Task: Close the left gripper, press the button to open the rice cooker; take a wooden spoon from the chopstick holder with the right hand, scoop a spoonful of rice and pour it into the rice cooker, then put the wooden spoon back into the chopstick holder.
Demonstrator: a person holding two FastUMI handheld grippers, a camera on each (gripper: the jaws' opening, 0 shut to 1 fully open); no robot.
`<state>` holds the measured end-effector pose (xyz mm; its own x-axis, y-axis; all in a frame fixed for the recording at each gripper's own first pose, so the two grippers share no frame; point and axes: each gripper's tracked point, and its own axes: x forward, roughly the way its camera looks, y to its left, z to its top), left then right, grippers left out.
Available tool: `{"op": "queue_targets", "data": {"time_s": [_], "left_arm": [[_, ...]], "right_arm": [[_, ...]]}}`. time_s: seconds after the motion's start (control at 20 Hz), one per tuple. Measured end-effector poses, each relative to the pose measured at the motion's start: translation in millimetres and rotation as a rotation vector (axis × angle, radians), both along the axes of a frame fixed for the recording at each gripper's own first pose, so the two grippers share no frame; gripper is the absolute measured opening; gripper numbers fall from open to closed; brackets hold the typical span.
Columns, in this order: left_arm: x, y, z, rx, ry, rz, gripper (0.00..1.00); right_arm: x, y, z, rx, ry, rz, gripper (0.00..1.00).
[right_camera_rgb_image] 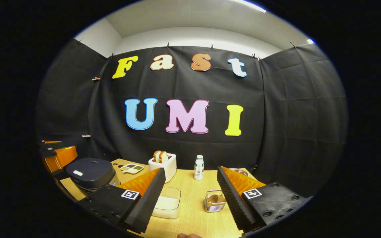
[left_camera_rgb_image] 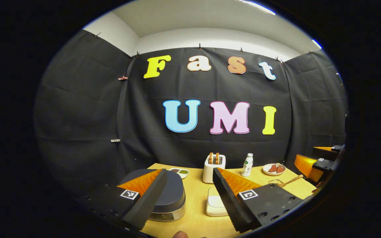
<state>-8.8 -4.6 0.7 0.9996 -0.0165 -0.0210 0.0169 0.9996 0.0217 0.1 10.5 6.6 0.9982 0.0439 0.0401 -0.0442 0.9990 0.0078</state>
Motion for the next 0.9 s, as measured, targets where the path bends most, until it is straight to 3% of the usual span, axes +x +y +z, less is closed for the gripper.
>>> {"op": "queue_targets", "data": {"time_s": [0.35, 0.45, 0.65, 0.75, 0.9], "left_arm": [[1.6, 14.2, -3.0, 0.004, -0.003, 0.040, 0.94], [4.1, 20.6, -1.3, 0.012, -0.007, 0.058, 0.86], [12.8, 41.4, -19.6, 0.035, 0.047, 0.118, 0.53], [19.4, 52.7, -26.5, 0.038, 0.071, 0.142, 0.30], [32.3, 71.3, -44.9, 0.036, 0.125, 0.172, 0.16]], "right_arm": [[-0.4, 3.9, 0.9, -0.008, -0.005, 0.011, 0.97], [1.8, -5.9, 2.2, -0.023, -0.011, -0.021, 0.98], [5.6, -5.1, 1.2, -0.007, -0.013, -0.025, 0.97], [6.9, -4.5, -2.6, -0.004, -0.002, -0.025, 0.97], [12.2, -1.6, -4.6, -0.010, 0.004, -0.024, 0.97]]}}
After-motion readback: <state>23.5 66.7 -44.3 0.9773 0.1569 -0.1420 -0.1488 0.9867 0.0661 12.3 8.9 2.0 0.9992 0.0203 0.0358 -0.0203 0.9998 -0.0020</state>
